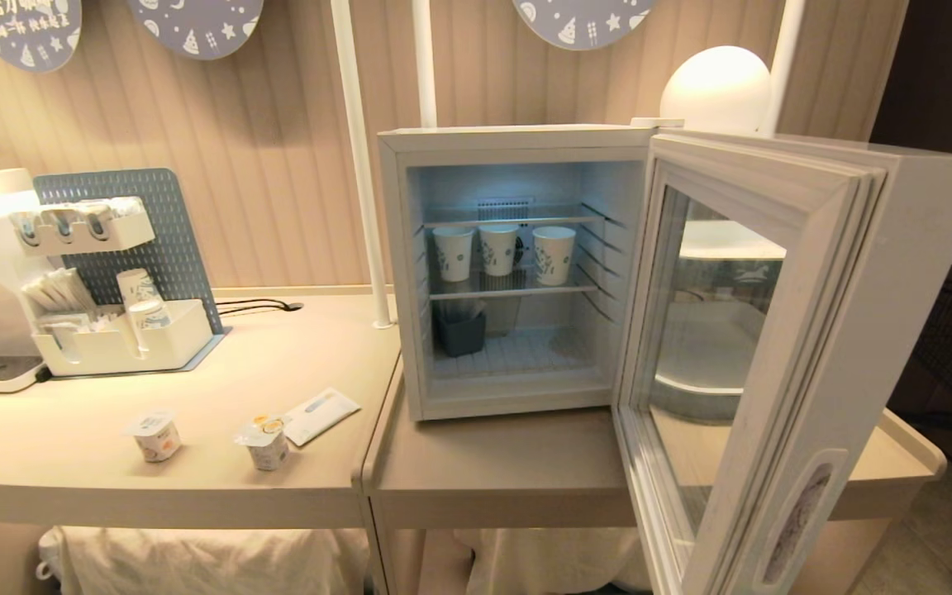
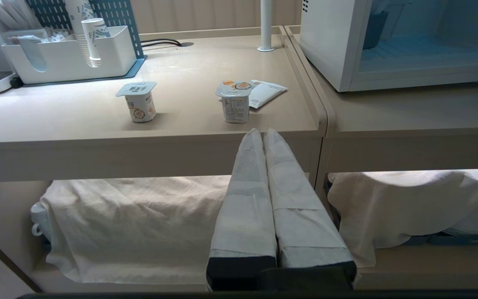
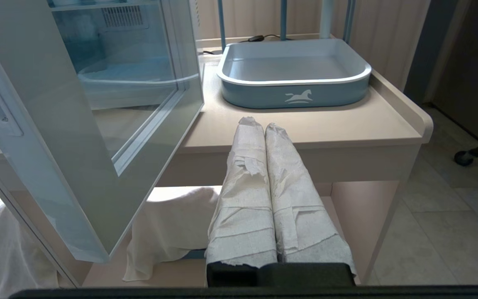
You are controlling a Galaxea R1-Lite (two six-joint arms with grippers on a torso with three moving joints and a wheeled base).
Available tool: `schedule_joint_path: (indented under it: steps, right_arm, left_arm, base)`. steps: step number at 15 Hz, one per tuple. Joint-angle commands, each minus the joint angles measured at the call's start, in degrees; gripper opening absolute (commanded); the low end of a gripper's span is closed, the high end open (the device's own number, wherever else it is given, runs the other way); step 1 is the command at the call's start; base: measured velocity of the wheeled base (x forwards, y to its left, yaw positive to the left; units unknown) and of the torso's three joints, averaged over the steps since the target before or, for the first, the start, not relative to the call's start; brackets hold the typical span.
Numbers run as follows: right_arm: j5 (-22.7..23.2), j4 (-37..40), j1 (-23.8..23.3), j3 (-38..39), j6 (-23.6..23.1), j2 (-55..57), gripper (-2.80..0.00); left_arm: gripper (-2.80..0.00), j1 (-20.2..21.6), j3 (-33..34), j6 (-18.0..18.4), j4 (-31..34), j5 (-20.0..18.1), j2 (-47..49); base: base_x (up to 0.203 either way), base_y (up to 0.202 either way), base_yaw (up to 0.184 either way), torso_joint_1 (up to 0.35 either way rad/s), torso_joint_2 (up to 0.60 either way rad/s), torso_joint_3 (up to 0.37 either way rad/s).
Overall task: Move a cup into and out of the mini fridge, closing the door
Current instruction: Put the yoghurt in the freezer
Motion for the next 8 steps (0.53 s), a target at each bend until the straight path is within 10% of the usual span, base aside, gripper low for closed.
schedule_joint_path:
  steps: [1, 8]
  right_arm:
    - [0.02, 0.00, 0.00, 0.00, 0.00, 0.00, -2.80]
    - [0.41, 0.37, 0.00, 0.09, -1.64, -0.02, -2.80]
  left_arm:
    - [-2.80, 0.02, 0.16, 0.02, 0.00, 0.05, -0.16]
    - [-2.80, 0.02, 0.16, -0.58, -0.27, -0.13, -0.16]
  base:
    - [0.000, 0.000, 0.000, 0.000, 0.00, 0.000]
    - [0.000, 0.000, 0.000, 0.000, 0.00, 0.000]
